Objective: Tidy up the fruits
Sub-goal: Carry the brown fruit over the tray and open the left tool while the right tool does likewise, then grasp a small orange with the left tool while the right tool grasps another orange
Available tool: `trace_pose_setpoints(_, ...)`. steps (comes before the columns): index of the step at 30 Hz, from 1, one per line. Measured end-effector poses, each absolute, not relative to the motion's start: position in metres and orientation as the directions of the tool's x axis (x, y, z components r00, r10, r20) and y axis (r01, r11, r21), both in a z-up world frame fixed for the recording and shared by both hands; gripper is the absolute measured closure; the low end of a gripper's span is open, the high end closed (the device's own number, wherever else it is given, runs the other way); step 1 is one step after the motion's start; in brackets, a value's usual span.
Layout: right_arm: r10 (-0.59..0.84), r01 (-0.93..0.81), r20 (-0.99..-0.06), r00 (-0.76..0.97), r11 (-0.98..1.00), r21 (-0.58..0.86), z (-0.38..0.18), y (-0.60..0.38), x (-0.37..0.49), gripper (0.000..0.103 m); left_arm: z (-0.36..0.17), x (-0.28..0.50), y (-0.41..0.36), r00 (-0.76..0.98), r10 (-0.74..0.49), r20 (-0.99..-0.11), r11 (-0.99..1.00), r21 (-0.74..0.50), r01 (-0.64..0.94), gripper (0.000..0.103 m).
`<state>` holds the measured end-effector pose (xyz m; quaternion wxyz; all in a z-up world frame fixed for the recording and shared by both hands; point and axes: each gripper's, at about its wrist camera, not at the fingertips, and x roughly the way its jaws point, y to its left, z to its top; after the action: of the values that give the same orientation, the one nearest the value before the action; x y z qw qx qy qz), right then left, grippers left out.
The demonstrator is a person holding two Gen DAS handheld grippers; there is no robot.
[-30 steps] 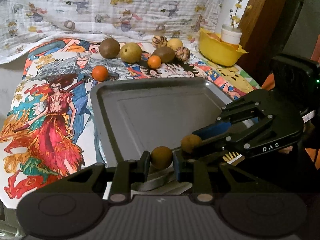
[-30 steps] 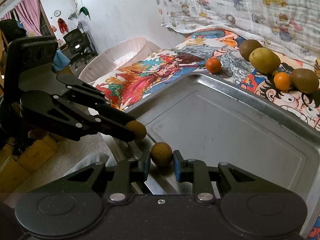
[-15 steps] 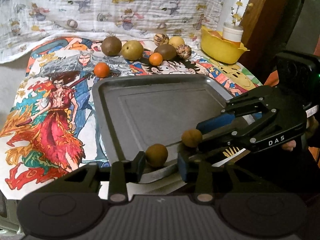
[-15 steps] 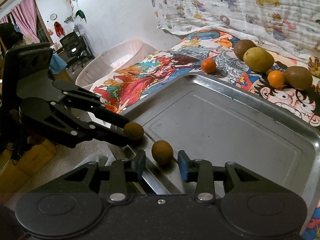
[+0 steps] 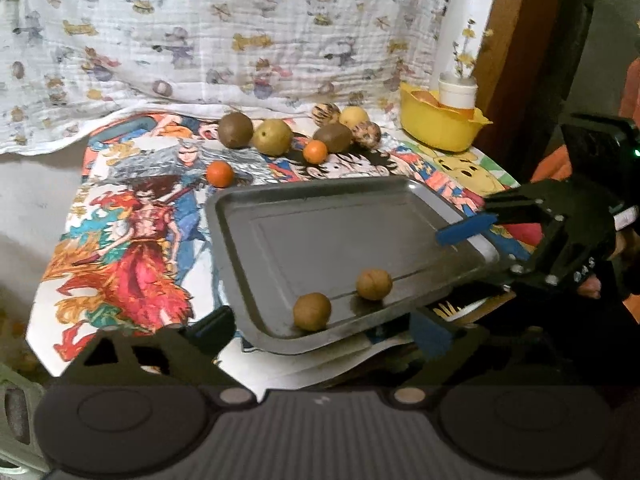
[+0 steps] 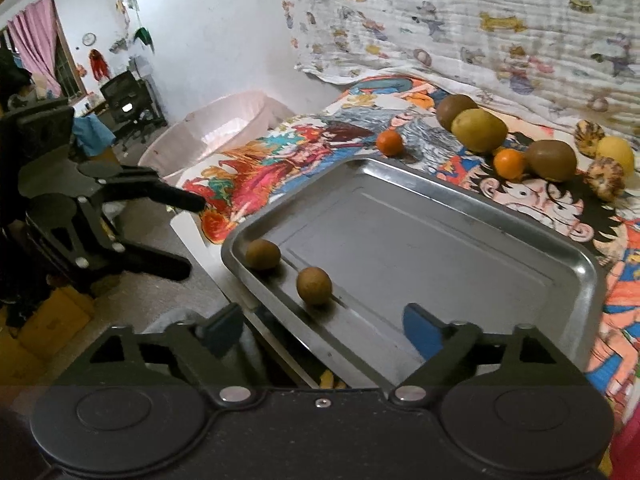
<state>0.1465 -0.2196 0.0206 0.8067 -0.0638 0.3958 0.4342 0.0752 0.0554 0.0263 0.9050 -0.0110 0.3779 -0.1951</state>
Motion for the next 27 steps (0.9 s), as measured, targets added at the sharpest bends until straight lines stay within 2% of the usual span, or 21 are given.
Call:
trace_pose_setpoints(8,0.582,-0.701,-0.731,0.356,0.684,0.202,0.022,-0.234,0.15,0.001,0.029,0.085,0.068,0.624,-0.316,-0.714,0.943,-0.161,0.292,0.001)
trace_pose_setpoints(17,0.559,-0.645,-0.711,0.427,0.739,0.195,0.025,-0.244,0.18,0.001,0.025,0.11,0.089,0.626,-0.275,-0.73,0.961,-0.204,0.184,0.001)
trace_pose_setpoints(27,0.578,-0.646,-0.643,0.502,0.746,0.166,0.037,-0.23,0.228,0.001,0.028,0.153,0.098,0.642,-0.215,-0.736,0.976,-0.172,0.13,0.001)
